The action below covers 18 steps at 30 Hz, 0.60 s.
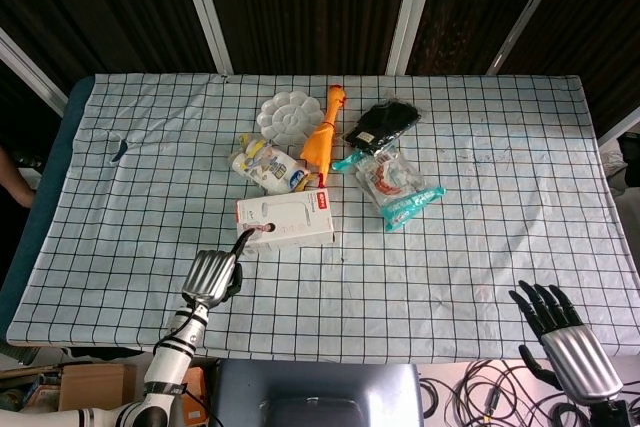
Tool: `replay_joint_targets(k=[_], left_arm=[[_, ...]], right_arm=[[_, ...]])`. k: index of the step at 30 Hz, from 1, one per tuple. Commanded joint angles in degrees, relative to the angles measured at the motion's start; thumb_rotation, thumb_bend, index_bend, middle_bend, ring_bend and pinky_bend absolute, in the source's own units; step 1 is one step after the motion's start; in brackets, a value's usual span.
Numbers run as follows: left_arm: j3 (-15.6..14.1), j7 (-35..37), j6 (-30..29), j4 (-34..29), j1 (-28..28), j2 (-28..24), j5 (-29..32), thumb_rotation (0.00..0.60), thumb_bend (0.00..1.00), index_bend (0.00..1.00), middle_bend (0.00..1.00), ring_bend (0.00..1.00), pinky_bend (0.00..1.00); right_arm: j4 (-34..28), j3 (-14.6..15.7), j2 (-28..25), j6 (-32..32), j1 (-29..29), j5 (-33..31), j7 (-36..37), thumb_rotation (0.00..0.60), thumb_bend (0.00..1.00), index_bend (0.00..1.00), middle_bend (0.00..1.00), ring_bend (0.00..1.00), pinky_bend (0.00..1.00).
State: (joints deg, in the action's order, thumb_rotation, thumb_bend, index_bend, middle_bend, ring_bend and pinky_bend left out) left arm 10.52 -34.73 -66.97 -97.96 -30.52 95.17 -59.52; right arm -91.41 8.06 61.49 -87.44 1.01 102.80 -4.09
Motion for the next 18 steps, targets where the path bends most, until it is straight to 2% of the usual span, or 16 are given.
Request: replay_joint_targets(k=[1,3,6,7,9,10,11,12,13,16,18], left_arm=[[-0.13,0.26,-0.20,-0.13,-0.12,-0.13,-0.08,0.600,0.79,0.10,1.00,1.00,1.00],[-0.33,0.78,-0.77,-0.42,-0.01,-0.38,-0.59,0.600,0.77,0.09,1.00,1.00,1.00],[-1.53,2.78,-3.37,-2.04,1.07,-2.11,-5.31,0.600,0.66,0.06,1.00,1.00,1.00],[-2.68,4.86,-5.04,-2.96,2.03,-3.67,-9.22,0.600,0.62,0.04,0.92,0.95,0.99],[-5.41,9.36,-6.50,-4.54,3.55,-7.67,-15.62,0.600,0.55,0.01,0.58,0.60,0.75],[-7.43,11.68,-8.18,-5.11,4.78,-11.10,-20.12,0.600,0.51,0.00,0.32,0.32,0.49],[-8.96,12.50,-10.04,-5.47,6.00,-13.54,-23.02,0.600,0.47,0.00,0.13,0.11,0.23],[-11.42,13.33,-12.12,-6.18,7.70,-16.88,-26.40,0.600,0.44,0.00,0.06,0.04,0.12],[-13.73,13.84,-14.24,-6.80,9.52,-19.76,-28.93,0.600,0.40,0.00,0.01,0.01,0.04],[-19.80,17.83,-21.21,-5.02,14.92,-25.62,-36.47,0.600,0.37,0.00,0.00,0.00,0.00],[-22.72,21.75,-26.88,0.25,19.09,-26.50,-40.28,0.600,0.37,0.00,0.00,0.00,0.00]], right_arm=[[-0.02,-0.04,0.07,0.19,-0.06,-0.08,-0.18,0.600,0.36,0.00,0.00,0.00,0.00],[-0.05,-0.03,0.12,0.33,-0.12,-0.06,-0.29,0.600,0.36,0.00,0.00,0.00,0.00],[-0.05,-0.03,0.20,0.46,-0.16,-0.04,-0.60,0.600,0.36,0.00,0.00,0.00,0.00],[-0.04,0.00,0.21,0.50,-0.15,-0.05,-0.66,0.600,0.36,0.00,0.00,0.00,0.00],[0.06,-0.06,0.31,0.58,-0.12,-0.20,-0.98,0.600,0.36,0.00,0.00,0.00,0.00],[0.00,-0.03,0.39,0.75,-0.11,-0.30,-1.15,0.600,0.36,0.00,0.00,0.00,0.00],[-0.05,-0.05,0.48,0.87,-0.12,-0.38,-1.33,0.600,0.36,0.00,0.00,0.00,0.00],[-0.06,-0.10,0.62,1.09,-0.15,-0.52,-1.78,0.600,0.36,0.00,0.00,0.00,0.00],[-0.13,-0.11,0.81,1.30,-0.15,-0.65,-2.14,0.600,0.36,0.00,0.00,0.00,0.00],[-0.32,-0.22,1.34,1.59,-0.10,-0.84,-3.48,0.600,0.36,0.00,0.00,0.00,0.00],[-0.42,-0.35,1.74,1.71,-0.06,-0.99,-4.35,0.600,0.36,0.00,0.00,0.00,0.00]])
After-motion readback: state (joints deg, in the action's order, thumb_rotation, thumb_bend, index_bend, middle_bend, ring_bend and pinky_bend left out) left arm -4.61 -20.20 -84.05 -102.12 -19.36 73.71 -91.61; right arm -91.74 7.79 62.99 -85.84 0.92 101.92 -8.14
